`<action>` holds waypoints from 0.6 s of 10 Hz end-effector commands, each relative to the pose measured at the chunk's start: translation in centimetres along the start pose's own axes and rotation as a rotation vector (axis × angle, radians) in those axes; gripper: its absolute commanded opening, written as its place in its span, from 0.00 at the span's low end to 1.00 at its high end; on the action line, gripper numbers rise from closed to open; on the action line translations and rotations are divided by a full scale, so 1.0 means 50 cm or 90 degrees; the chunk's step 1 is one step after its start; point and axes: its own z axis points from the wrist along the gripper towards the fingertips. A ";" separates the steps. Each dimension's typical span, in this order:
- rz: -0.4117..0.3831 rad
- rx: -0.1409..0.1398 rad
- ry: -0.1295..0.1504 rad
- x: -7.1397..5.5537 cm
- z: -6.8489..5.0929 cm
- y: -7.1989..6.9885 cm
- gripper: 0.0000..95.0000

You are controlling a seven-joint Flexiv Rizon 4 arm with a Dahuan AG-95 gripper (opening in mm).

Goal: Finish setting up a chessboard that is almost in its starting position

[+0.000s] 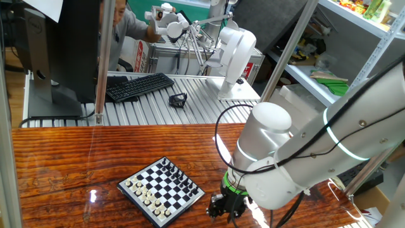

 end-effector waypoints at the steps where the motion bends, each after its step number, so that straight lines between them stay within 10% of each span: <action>1: 0.000 -0.003 0.001 0.000 0.000 0.002 0.40; 6: -0.001 -0.001 -0.002 -0.017 -0.005 0.010 0.40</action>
